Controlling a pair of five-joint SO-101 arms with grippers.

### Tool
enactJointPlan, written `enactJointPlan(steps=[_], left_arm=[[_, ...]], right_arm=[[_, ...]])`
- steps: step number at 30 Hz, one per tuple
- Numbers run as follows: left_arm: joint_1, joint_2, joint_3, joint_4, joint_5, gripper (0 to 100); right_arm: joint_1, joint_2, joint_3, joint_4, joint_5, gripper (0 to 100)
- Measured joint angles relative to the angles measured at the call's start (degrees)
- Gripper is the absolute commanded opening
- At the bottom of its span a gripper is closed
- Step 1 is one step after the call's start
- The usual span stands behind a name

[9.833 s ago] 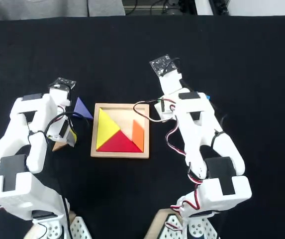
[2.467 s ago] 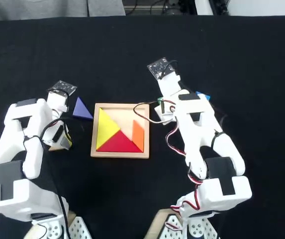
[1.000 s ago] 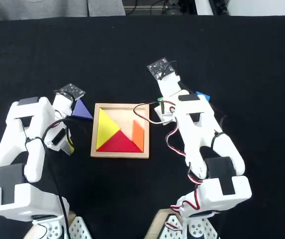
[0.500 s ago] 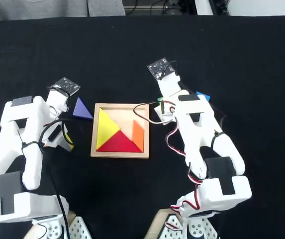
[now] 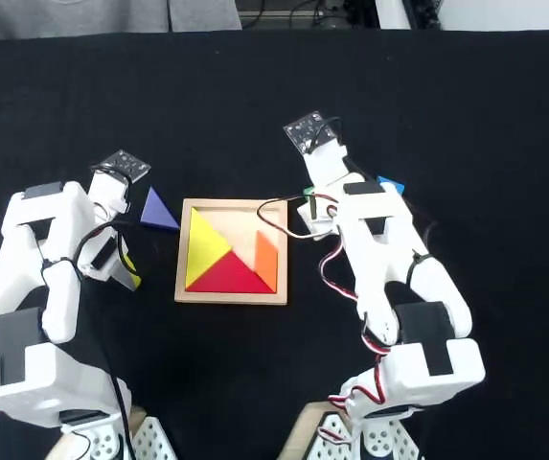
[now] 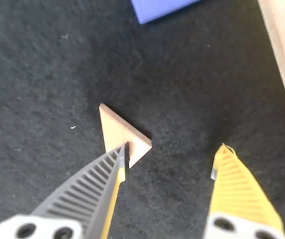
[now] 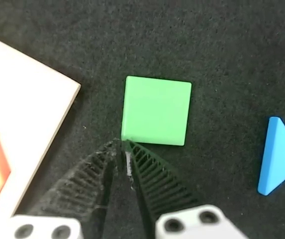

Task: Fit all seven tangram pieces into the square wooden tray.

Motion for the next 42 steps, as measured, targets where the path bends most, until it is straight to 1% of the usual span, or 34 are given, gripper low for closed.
enactJointPlan(steps=[10,17,23,35,42], left_arm=[[-0.09,-3.25,-0.18,0.26,0.00,29],[-0.18,-3.08,-0.18,0.26,0.00,29],[-1.23,-1.32,-0.18,-3.08,0.00,29],[-1.85,-1.23,0.09,-3.60,0.00,29],[-0.09,-1.23,3.34,-5.36,-0.09,29]], right_arm=[[0.00,0.00,0.00,0.00,0.00,1.1],[0.00,0.00,0.00,0.00,0.00,1.1],[0.00,0.00,0.00,0.00,0.00,1.1],[0.00,0.00,0.00,0.00,0.00,1.1],[0.00,0.00,0.00,0.00,0.00,1.1]])
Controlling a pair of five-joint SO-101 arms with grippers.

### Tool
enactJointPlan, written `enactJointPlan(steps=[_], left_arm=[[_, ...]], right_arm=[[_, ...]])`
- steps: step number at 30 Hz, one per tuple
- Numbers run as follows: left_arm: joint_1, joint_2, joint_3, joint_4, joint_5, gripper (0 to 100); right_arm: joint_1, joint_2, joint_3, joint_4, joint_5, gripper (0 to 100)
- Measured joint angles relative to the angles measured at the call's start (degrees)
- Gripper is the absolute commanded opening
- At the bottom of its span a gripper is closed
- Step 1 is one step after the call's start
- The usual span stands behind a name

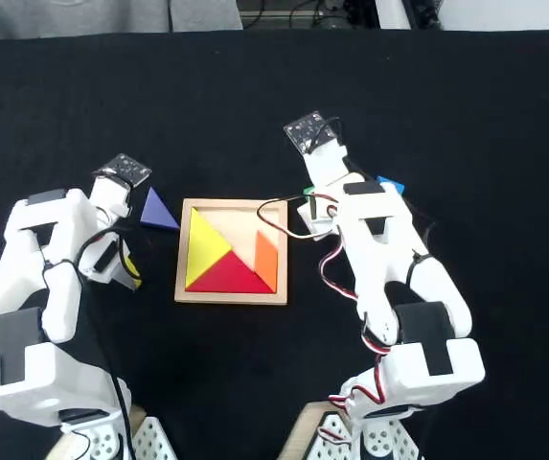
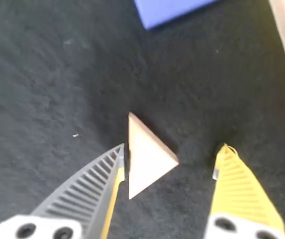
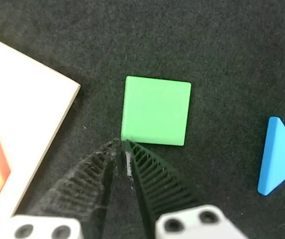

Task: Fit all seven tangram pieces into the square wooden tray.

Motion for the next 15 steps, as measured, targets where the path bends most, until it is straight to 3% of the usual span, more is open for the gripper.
enactJointPlan(steps=[6,9,15], left_arm=[[-1.41,0.00,-5.27,2.29,4.48,29],[-1.05,0.00,-7.74,6.95,4.75,29],[-0.35,0.00,-6.24,7.82,4.75,29]], right_arm=[[0.00,0.00,0.00,0.00,0.00,1.1],[0.00,0.00,0.00,0.00,0.00,1.1],[0.00,0.00,0.00,0.00,0.00,1.1]])
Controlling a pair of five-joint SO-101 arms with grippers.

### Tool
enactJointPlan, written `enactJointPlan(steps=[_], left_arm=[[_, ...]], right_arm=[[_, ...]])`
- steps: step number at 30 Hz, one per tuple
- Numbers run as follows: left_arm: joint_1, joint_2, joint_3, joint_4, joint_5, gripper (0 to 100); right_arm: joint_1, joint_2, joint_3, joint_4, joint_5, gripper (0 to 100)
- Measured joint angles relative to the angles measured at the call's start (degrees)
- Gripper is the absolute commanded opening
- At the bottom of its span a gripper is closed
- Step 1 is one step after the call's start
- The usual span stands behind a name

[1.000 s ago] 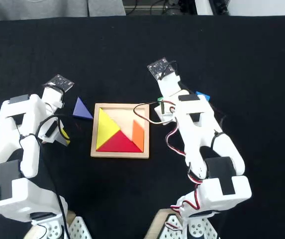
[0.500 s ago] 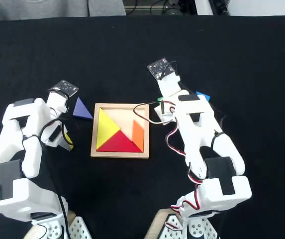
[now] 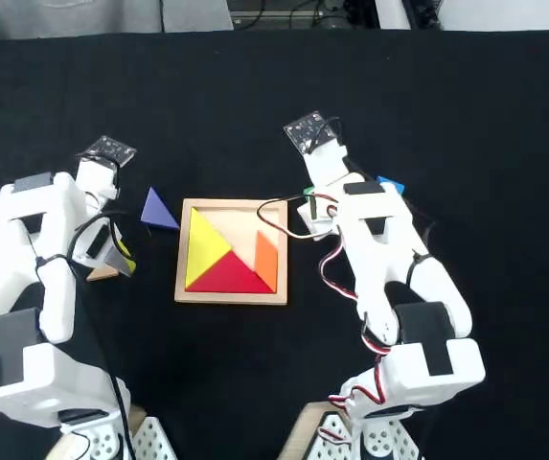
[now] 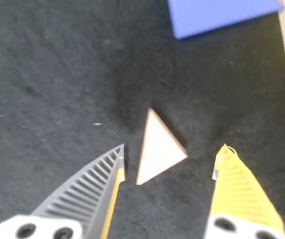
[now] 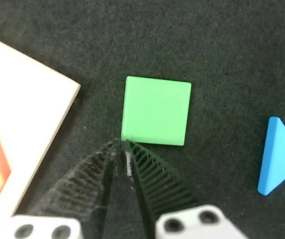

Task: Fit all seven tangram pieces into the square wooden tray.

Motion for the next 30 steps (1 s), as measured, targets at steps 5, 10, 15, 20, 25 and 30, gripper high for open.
enactJointPlan(steps=[5,10,15,20,25,30], left_arm=[[1.41,0.00,0.79,0.18,0.09,29],[1.67,0.00,1.23,-0.88,0.09,29],[1.76,0.26,2.37,-1.41,0.09,29],[1.85,4.57,2.29,-2.73,0.09,29],[1.85,7.74,-1.05,-1.14,0.26,29],[1.85,8.00,-1.49,-0.79,0.26,29]], right_arm=[[0.00,0.00,0.00,0.00,0.00,1.1],[0.00,0.00,0.00,0.00,0.00,1.1],[0.00,0.00,0.00,0.00,0.00,1.1],[0.00,0.00,0.00,0.00,0.00,1.1],[0.00,0.00,0.00,0.00,0.00,1.1],[0.00,0.00,0.00,0.00,0.00,1.1]])
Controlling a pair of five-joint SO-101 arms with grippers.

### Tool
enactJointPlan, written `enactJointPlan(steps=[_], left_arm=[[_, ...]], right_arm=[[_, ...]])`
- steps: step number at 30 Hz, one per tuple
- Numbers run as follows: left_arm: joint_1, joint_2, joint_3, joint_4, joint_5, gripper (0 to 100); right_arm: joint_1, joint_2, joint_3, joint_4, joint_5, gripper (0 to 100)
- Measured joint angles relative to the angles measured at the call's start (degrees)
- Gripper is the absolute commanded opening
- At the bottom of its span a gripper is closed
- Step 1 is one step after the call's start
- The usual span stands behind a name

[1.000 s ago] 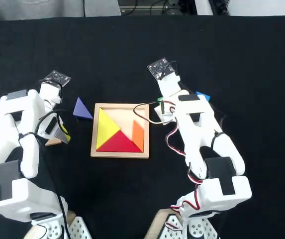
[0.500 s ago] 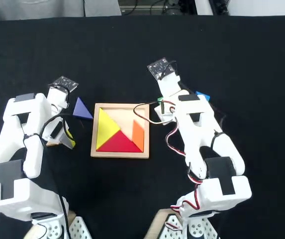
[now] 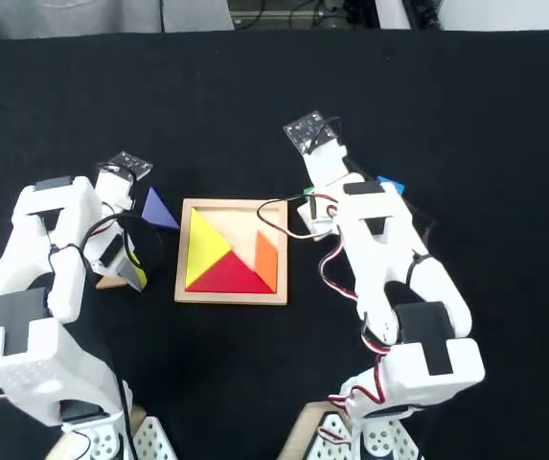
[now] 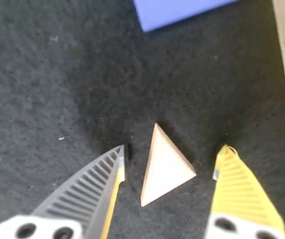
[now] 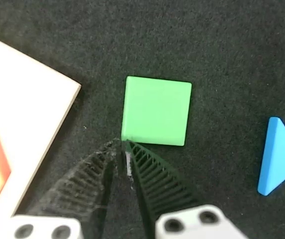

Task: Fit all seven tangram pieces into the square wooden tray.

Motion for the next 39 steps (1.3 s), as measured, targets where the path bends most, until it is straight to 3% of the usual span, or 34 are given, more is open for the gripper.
enactJointPlan(steps=[6,11,16,24,31,39], left_arm=[[0.00,-1.32,-0.44,0.53,0.79,29],[0.79,-12.57,0.00,6.07,1.05,29],[3.96,-18.64,8.44,5.63,-1.85,29],[4.22,-14.33,13.01,-2.55,-2.37,29],[1.49,-4.92,5.89,-2.64,-2.73,29],[1.23,-2.81,3.96,-0.97,-2.55,29]], right_arm=[[0.00,0.00,0.00,0.00,0.00,1.1],[0.00,0.00,0.00,0.00,0.00,1.1],[0.00,0.00,0.00,0.00,0.00,1.1],[0.00,0.00,0.00,0.00,0.00,1.1],[0.00,0.00,0.00,0.00,0.00,1.1],[0.00,0.00,0.00,0.00,0.00,1.1]])
